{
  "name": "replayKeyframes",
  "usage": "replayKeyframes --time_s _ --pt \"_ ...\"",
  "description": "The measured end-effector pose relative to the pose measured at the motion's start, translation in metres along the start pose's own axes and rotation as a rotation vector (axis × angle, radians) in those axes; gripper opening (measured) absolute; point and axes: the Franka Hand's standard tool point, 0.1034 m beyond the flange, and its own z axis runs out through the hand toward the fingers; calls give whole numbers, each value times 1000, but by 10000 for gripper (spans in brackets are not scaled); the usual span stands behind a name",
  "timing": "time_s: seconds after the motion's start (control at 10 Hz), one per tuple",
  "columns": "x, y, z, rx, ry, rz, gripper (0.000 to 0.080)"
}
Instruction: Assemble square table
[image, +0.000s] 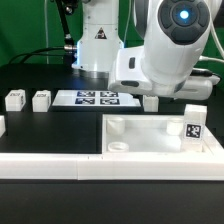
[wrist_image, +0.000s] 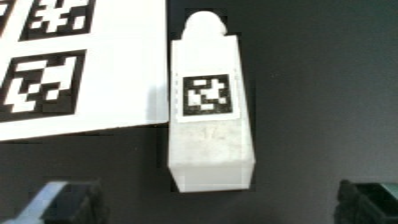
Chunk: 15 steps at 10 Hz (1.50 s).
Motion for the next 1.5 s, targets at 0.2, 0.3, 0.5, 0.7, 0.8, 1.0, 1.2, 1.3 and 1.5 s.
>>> replayKeyframes --time_s 0.2,0.3,0.5,0.7,0.8,1.0,1.2,1.3,1.5 --pt "0 1 0 1 -1 1 649" --pt "0 1 0 1 -1 2 649" --pt "-1 0 4 12 -15 11 649" --pt "-6 -5 29 32 -79 28 649" --pt "-10 -6 36 29 -93 26 649" --pt "-16 -6 50 20 -120 55 649" --pt "-15 -5 47 22 -116 56 649" --pt "-15 -4 48 22 -117 56 523" --pt "-15 -4 48 23 -117 57 388"
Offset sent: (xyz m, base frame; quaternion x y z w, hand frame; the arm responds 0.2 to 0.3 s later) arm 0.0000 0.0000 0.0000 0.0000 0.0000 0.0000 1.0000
